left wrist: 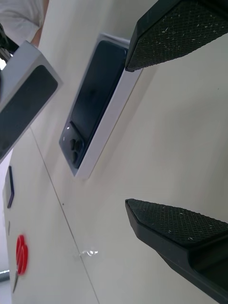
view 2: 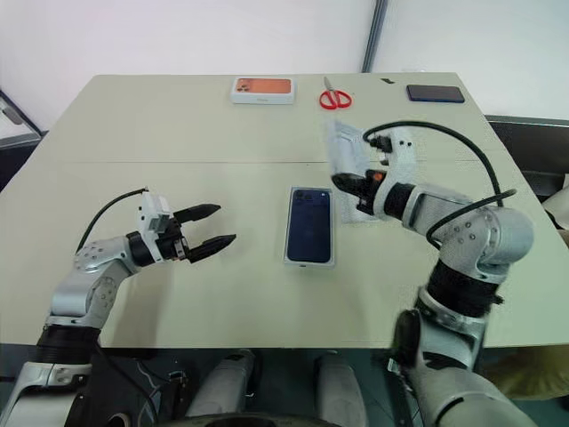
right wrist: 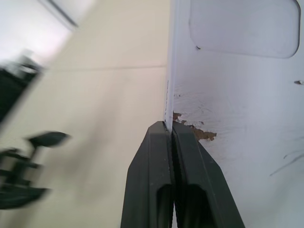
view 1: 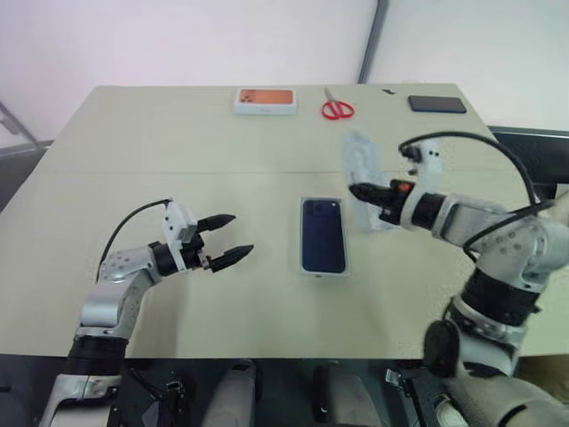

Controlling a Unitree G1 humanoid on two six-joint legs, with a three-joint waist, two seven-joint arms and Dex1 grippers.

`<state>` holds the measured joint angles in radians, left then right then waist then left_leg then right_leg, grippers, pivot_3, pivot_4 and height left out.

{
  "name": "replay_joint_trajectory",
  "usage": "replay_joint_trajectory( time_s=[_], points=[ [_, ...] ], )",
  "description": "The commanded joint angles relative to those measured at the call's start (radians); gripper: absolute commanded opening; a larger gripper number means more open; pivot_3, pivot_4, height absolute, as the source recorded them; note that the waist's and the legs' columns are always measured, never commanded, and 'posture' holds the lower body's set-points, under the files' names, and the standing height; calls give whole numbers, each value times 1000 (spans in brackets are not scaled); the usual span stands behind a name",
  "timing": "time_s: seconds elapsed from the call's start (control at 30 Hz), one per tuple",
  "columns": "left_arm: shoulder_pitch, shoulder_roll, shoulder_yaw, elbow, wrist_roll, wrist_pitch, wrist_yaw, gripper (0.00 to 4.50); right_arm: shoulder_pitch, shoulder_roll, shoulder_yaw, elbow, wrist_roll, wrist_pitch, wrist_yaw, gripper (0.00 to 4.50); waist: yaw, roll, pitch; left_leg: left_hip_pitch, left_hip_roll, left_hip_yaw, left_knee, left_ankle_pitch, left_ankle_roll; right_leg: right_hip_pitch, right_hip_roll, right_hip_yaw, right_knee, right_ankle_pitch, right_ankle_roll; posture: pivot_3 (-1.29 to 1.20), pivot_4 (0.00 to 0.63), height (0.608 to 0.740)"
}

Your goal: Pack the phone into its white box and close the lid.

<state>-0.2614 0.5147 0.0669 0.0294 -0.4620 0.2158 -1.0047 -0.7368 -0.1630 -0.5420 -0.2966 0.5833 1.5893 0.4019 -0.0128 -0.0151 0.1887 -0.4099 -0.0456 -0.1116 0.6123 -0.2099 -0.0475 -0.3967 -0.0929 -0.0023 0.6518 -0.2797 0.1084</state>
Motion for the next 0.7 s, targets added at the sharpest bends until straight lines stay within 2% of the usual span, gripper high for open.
replay_joint_trajectory(
  time_s=[0.03,0.23,0.37,0.7],
  points=[
    [-22,-5,37,-29,-23,22,41,4500,-5,95,-25,-22,66,5,-2,51,-3,1,0,0,0,0,0,0,0,-1,0,1,1,0,0,0,150,740],
    [-37,-20,75,-40,-58,75,112,4500,30,254,-78,0,201,25,-34,51,-7,1,0,0,1,1,0,0,0,-3,1,1,4,1,-1,0,150,740],
    [-40,-21,77,-48,-59,83,119,4500,93,265,-37,8,332,25,-64,51,-5,1,0,0,1,1,0,0,0,-3,2,2,4,1,-1,0,150,740],
    [-52,-57,66,-65,-80,111,153,4500,94,393,-86,88,575,25,-296,51,-8,2,0,0,4,2,0,0,0,-4,4,3,4,1,-3,0,150,740]
  ],
)
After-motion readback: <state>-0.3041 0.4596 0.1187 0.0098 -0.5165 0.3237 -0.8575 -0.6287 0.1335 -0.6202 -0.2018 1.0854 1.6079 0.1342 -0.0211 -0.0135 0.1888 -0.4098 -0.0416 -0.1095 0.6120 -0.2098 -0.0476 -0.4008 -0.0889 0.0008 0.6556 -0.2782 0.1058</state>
